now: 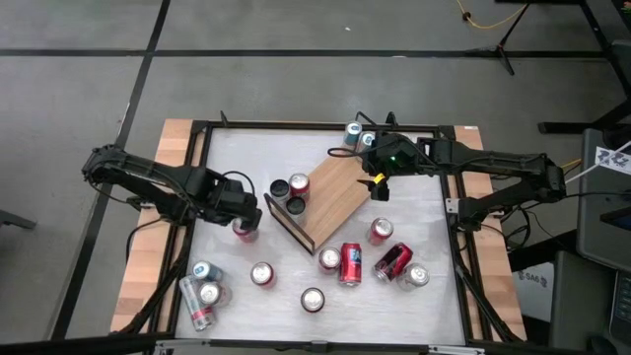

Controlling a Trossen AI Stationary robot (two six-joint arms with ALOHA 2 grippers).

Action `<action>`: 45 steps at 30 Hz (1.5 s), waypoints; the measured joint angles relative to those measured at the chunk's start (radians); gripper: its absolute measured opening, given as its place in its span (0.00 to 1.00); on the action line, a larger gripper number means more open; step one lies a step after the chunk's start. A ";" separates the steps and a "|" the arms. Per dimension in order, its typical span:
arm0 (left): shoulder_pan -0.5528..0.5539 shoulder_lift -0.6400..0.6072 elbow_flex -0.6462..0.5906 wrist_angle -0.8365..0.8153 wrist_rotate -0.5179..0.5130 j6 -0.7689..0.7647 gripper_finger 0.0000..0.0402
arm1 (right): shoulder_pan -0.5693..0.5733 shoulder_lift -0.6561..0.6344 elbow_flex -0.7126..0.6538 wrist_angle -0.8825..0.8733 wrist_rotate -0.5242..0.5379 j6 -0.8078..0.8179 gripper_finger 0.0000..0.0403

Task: Place canned beverage on shelf
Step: Put the orange soda can on the shelf

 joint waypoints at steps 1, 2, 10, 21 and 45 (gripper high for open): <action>0.000 0.003 0.000 0.000 -0.014 -0.013 0.81 | 0.000 0.000 0.000 0.000 0.000 0.000 0.85; 0.000 0.008 0.000 0.000 -0.028 -0.027 0.81 | 0.000 0.000 0.000 0.000 0.000 0.000 0.85; 0.000 0.075 0.000 -0.014 -0.048 -0.054 0.81 | 0.000 0.000 0.000 -0.002 0.000 0.000 0.85; 0.000 0.163 0.000 -0.007 -0.058 -0.035 0.81 | 0.000 0.000 0.000 -0.001 0.000 0.000 0.85; -0.002 0.168 -0.035 0.000 -0.182 0.030 0.81 | 0.000 0.000 0.000 -0.002 0.000 0.000 0.85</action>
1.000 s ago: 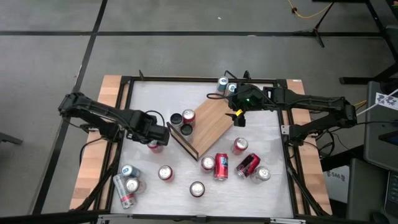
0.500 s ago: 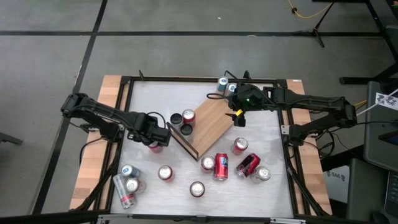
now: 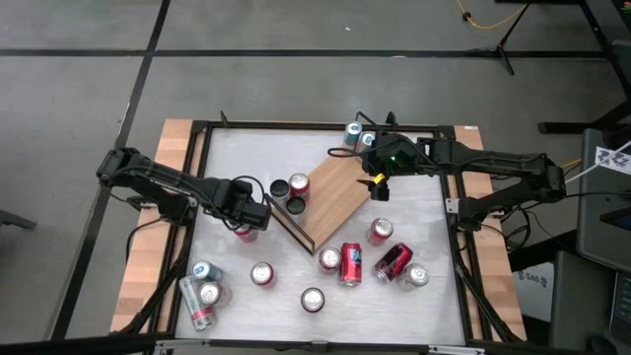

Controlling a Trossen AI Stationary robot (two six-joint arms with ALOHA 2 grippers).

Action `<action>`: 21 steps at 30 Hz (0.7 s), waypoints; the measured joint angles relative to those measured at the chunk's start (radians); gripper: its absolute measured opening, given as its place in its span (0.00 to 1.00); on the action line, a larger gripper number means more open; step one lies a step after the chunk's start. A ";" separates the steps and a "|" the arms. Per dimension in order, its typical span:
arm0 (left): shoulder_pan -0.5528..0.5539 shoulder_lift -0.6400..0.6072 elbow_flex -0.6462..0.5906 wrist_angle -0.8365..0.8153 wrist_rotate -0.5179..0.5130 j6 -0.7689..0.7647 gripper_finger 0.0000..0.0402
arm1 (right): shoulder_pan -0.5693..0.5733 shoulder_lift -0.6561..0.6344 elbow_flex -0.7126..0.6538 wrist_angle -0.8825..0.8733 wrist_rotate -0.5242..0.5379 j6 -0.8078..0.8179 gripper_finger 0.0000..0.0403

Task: Place canned beverage on shelf
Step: Put the orange soda can on the shelf

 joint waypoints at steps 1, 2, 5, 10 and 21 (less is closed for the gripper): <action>0.000 0.000 0.000 0.000 0.012 -0.004 0.81 | 0.000 0.000 0.000 0.000 0.000 0.000 0.85; 0.000 0.000 0.000 0.000 0.028 -0.008 0.81 | 0.000 0.000 0.000 0.000 0.000 0.000 0.85; 0.000 0.000 0.000 0.000 0.048 -0.061 0.81 | 0.000 0.000 0.000 0.000 0.000 0.000 0.85; 0.000 0.000 0.000 0.000 0.049 -0.091 0.81 | 0.000 0.000 0.000 0.000 0.000 0.000 0.85; -0.013 0.000 0.000 0.025 0.050 -0.091 0.81 | 0.000 0.000 0.000 0.000 0.000 0.000 0.85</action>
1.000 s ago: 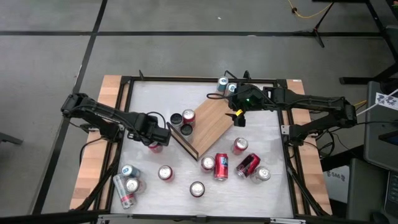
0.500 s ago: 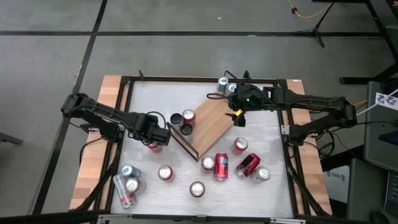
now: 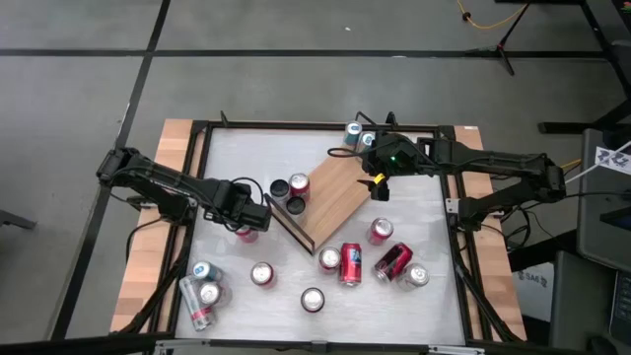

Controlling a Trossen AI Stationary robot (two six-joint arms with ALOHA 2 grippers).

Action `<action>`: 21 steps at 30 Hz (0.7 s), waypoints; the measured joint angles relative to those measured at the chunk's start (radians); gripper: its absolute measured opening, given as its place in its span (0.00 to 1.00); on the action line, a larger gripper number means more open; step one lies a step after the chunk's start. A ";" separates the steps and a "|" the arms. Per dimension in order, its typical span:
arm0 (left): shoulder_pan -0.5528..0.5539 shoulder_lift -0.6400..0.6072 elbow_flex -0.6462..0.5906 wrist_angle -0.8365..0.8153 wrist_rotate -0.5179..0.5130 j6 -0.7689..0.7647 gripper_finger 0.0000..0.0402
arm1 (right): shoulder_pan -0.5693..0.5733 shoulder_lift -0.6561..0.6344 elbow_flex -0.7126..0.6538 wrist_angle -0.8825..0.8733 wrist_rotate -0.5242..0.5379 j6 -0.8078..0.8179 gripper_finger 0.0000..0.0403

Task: Place canned beverage on shelf
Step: Put the orange soda can on the shelf

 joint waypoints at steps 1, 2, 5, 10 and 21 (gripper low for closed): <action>-0.004 0.000 0.000 0.000 0.000 0.000 0.81 | 0.000 0.000 0.000 0.000 0.000 0.000 0.85; -0.007 0.000 0.000 0.000 0.000 -0.001 0.81 | 0.000 0.000 0.000 0.000 0.000 0.000 0.85; -0.016 0.003 0.000 0.000 0.000 -0.012 0.81 | 0.000 0.000 0.000 0.000 0.000 0.000 0.85; -0.022 0.054 0.000 0.001 0.022 -0.049 0.81 | 0.000 0.000 0.000 0.000 0.000 0.000 0.85; -0.022 0.108 0.000 0.003 0.077 -0.053 0.77 | 0.000 0.000 0.000 0.002 0.000 0.000 0.85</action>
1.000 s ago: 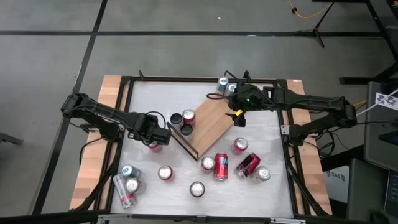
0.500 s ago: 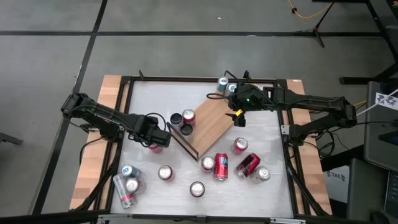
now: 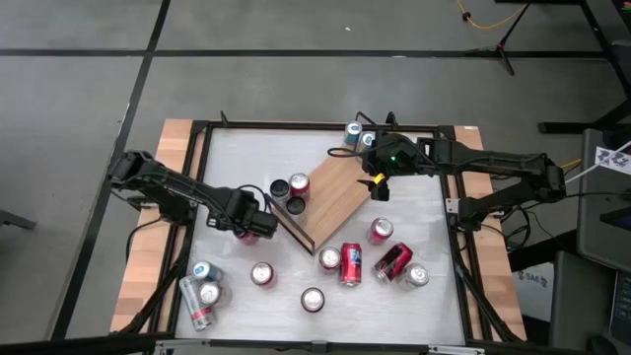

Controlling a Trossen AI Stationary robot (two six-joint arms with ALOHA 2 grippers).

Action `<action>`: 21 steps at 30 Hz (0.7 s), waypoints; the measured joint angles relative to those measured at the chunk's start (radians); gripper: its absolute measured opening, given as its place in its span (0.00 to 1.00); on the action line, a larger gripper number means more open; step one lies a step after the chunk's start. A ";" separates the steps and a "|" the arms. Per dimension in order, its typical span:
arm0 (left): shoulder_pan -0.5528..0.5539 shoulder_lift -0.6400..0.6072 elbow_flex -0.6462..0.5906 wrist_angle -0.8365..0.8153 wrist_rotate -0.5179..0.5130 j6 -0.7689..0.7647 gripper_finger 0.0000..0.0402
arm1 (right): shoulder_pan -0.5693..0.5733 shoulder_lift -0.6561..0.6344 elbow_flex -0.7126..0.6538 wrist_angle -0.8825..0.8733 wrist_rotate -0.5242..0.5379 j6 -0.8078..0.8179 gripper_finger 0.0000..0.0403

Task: Place canned beverage on shelf
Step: Put the orange soda can on the shelf

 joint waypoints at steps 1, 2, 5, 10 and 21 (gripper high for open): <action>0.000 0.000 0.000 0.000 0.007 0.002 0.75 | 0.000 0.000 0.000 0.000 0.000 0.000 0.85; 0.000 0.000 0.000 -0.002 0.013 0.006 0.73 | 0.000 0.000 0.000 0.000 0.000 0.000 0.85; 0.000 -0.001 0.000 -0.002 0.022 0.040 0.69 | 0.000 0.000 0.000 0.001 0.000 0.000 0.85; 0.009 -0.011 0.000 0.001 0.030 0.128 0.69 | 0.000 0.000 0.000 0.001 0.000 0.000 0.85; 0.055 -0.081 0.134 -0.142 0.034 0.403 0.69 | 0.000 0.000 0.000 0.001 0.000 0.000 0.85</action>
